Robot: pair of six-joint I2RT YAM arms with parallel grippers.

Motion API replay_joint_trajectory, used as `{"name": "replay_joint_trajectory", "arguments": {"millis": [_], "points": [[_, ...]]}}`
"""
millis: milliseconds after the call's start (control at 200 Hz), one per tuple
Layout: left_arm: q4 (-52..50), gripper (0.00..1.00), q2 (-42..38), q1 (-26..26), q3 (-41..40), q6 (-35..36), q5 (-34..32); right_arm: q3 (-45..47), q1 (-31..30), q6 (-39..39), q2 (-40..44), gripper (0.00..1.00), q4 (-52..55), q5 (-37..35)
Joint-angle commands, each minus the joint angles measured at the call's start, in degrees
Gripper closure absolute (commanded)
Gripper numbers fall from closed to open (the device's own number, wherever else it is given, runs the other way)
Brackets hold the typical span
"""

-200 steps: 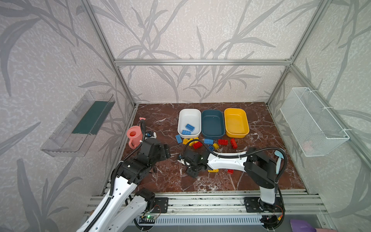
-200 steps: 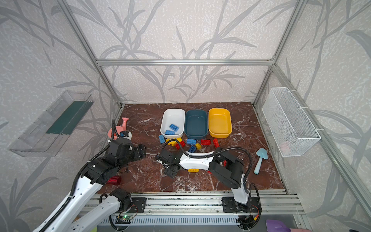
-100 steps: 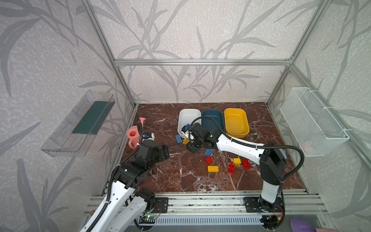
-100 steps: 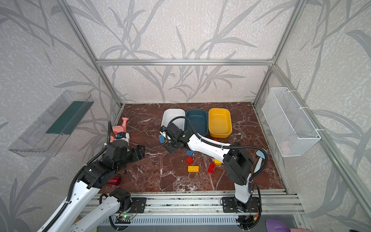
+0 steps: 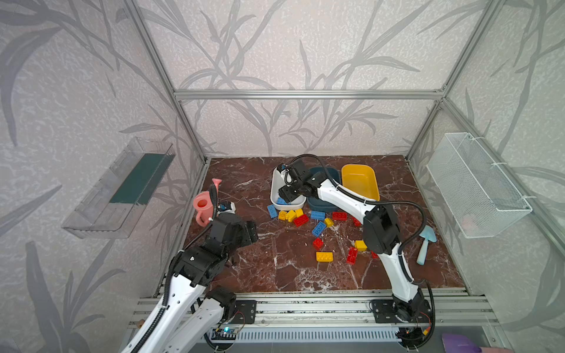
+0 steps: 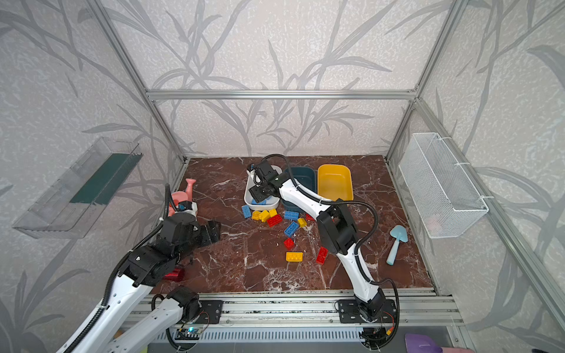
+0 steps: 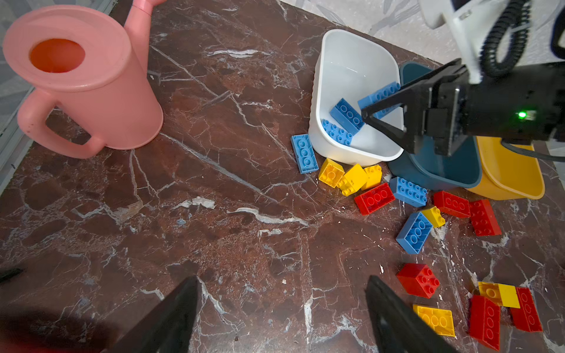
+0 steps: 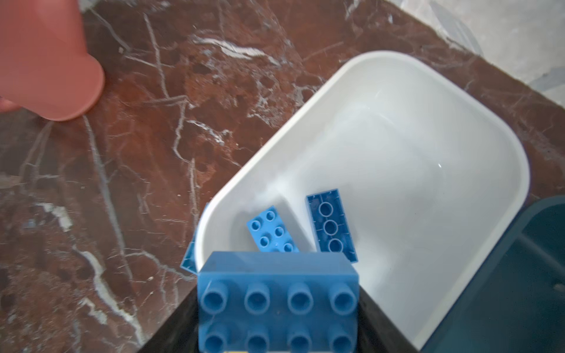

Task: Sort the legos into containers by color
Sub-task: Pick up the lego from the middle-left of the table, then pick up the lego from the center of the table.

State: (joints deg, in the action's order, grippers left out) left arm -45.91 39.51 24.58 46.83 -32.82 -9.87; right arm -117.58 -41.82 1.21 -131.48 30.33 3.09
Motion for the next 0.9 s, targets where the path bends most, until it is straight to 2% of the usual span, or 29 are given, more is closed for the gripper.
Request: {"name": "replay_joint_trajectory", "arguments": {"millis": [0,165,330,490,630,765,895], "points": [[-1.4,0.14,0.6,0.0,-0.2,0.2,-1.2,-6.3,1.1,-0.1,-3.8,0.41,4.9,0.6],[-1.5,0.14,1.5,0.0,-0.1,0.3,-1.4,-10.8,2.2,0.4,-7.0,0.38,6.2,0.9],[-1.6,0.14,2.4,0.0,-0.1,0.2,-1.5,-12.5,2.6,0.4,-7.2,0.24,6.5,1.1],[-1.7,0.14,3.9,-0.1,0.0,-0.6,-1.4,-11.9,2.7,0.1,-4.4,0.09,6.6,1.1],[-2.3,0.15,8.3,-0.1,1.1,-2.0,-0.9,-8.8,2.8,0.3,0.0,0.08,6.1,2.3],[-0.2,0.16,12.3,-0.1,1.1,-4.4,-0.8,-0.3,2.7,2.2,8.3,0.08,4.3,2.9],[5.2,0.17,17.0,-0.1,0.3,-6.8,-0.4,20.7,2.8,6.2,23.3,0.08,-8.8,2.8]]}}
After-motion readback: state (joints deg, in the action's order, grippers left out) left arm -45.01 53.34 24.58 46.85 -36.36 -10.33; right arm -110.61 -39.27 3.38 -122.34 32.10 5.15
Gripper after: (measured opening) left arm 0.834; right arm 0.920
